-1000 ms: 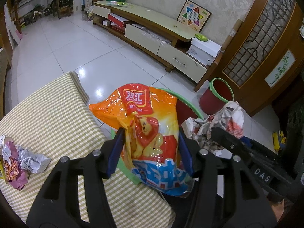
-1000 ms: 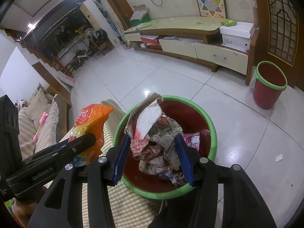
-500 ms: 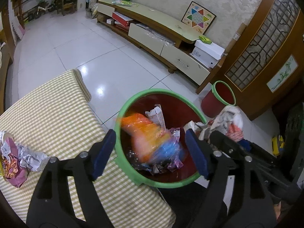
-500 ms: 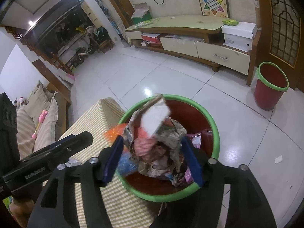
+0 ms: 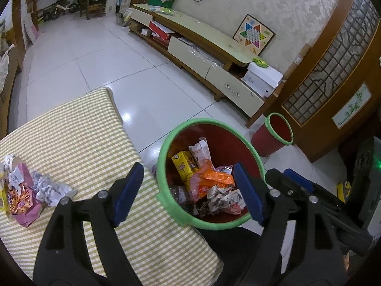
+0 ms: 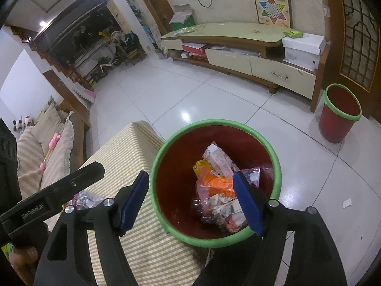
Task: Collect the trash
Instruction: 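Move the left gripper to the yellow box and grasp it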
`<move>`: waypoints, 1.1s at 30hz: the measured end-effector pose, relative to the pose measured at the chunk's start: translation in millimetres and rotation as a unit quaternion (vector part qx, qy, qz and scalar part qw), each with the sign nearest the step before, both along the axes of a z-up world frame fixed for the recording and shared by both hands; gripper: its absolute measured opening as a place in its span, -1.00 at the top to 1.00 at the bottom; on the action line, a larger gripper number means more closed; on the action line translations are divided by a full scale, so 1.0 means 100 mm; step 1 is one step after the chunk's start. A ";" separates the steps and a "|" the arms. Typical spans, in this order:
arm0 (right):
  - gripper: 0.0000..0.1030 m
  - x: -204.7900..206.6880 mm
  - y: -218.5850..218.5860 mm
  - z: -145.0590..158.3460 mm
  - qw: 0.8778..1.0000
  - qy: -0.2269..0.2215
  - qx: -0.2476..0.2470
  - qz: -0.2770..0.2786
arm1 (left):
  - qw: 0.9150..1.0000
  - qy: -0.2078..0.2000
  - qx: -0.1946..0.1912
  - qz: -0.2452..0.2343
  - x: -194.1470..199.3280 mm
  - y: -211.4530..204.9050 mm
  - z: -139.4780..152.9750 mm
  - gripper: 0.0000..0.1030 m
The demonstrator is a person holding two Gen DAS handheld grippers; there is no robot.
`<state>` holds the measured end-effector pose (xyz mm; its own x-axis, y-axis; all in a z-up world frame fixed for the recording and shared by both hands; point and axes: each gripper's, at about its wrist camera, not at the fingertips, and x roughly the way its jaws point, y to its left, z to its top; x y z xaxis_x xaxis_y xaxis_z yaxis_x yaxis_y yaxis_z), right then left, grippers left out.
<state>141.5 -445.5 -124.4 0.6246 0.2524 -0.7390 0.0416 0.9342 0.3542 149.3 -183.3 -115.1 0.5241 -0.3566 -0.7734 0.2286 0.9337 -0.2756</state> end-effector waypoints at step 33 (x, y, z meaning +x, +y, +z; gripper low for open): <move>-0.51 -0.33 2.21 -0.17 0.979 0.065 -0.025 0.191 | 0.973 0.082 0.199 0.088 -0.19 3.13 -0.97 -0.56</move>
<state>108.0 -224.8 -141.3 0.3916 0.4109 -0.8233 -0.2716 0.9065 0.3232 130.6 129.6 -212.1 0.4083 0.0713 -0.9101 0.0393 0.9946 0.0956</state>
